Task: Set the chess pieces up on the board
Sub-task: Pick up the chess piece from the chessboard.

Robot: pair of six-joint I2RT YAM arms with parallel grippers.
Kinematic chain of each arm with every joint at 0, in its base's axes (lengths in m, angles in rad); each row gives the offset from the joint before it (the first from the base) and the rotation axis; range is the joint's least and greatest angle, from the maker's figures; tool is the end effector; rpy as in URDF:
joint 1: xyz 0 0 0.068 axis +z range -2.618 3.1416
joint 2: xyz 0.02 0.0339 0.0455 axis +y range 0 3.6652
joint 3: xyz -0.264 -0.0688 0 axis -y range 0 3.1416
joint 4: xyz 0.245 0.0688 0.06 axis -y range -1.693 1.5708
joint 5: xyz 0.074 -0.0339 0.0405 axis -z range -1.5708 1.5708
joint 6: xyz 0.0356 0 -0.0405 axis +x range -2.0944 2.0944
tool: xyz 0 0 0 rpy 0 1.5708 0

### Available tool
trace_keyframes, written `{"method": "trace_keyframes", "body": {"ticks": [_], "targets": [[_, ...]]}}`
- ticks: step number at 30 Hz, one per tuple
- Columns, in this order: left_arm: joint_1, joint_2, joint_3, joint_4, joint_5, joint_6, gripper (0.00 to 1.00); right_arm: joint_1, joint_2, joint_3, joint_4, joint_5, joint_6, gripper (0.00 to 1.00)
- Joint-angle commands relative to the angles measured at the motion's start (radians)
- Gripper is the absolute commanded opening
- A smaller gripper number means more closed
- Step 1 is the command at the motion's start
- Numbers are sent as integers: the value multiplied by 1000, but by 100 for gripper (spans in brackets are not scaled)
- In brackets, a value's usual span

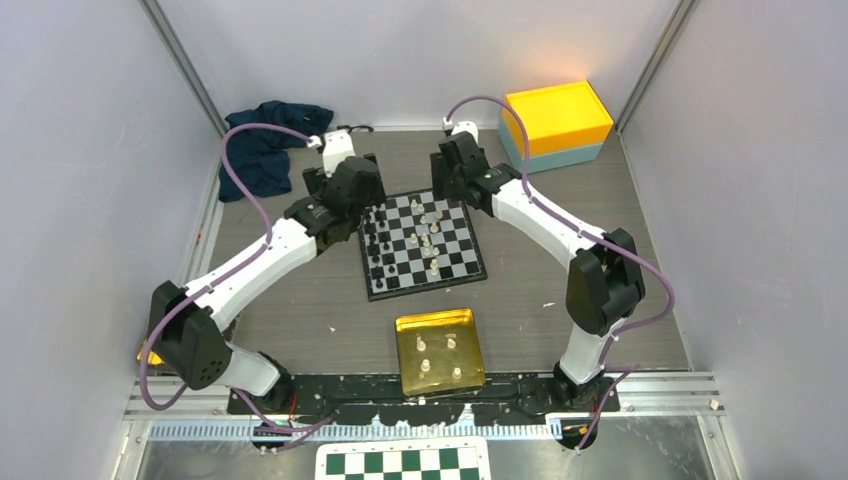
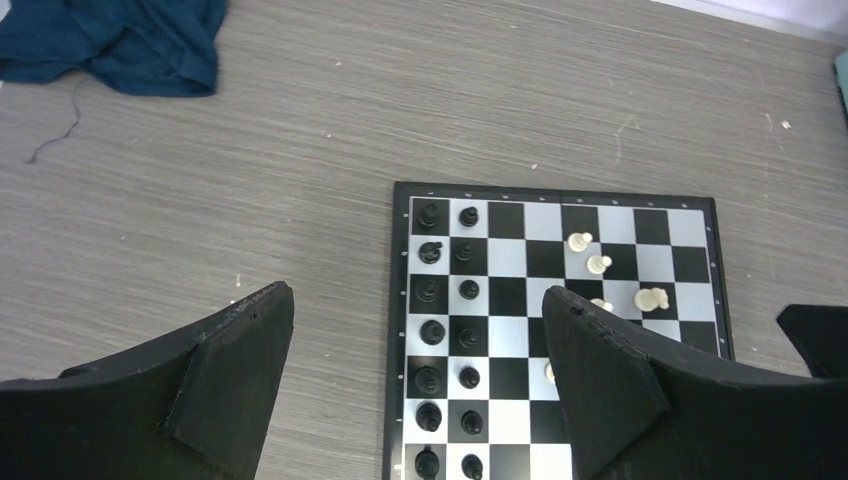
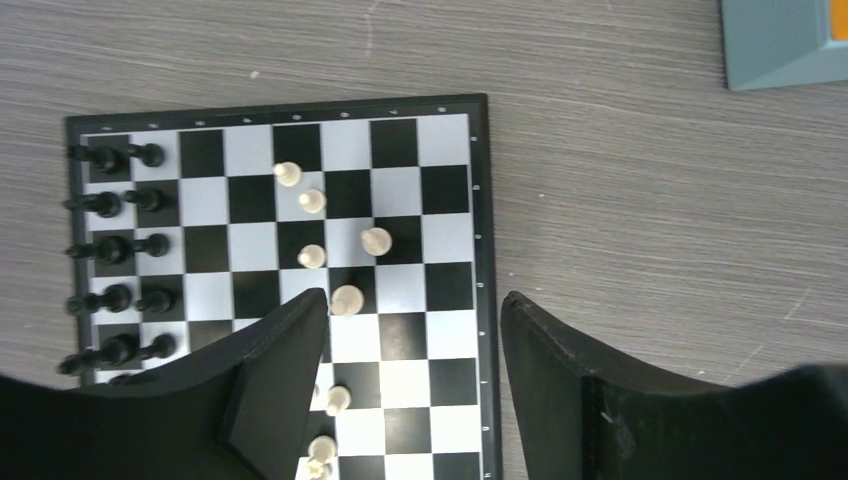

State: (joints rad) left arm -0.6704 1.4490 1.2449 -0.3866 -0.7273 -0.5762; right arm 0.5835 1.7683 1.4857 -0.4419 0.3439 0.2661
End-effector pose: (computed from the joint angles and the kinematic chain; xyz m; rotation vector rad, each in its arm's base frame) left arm 0.2682 -0.1825 0.3286 -0.3052 1.9764 -0.0047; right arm 0.3440 0.2127 0.2904 -0.1809 2.2380 0.0613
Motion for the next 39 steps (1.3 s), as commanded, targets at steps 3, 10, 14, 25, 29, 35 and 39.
{"method": "trace_keyframes", "body": {"ticks": [3, 10, 14, 25, 29, 35, 39], "targets": [[47, -98, -28, -74, 37, -63, 92, 3, 21, 123, -78, -117, 51, 65], [80, -222, -150, -106, 60, -98, 91, 3, 91, 107, -92, -170, 59, 62], [91, -250, -176, -144, 82, -98, 92, 4, 137, 96, -73, -182, 59, 61], [92, -290, -240, -177, 95, -90, 99, 1, 226, 96, -48, -204, 58, 60], [92, -298, -254, -179, 99, -90, 99, -2, 252, 114, -42, -204, 56, 60], [92, -310, -265, -172, 106, -88, 99, -25, 284, 152, -40, -215, 56, 56], [93, -314, -265, -165, 102, -71, 99, -37, 297, 178, -40, -222, 57, 56]]}}
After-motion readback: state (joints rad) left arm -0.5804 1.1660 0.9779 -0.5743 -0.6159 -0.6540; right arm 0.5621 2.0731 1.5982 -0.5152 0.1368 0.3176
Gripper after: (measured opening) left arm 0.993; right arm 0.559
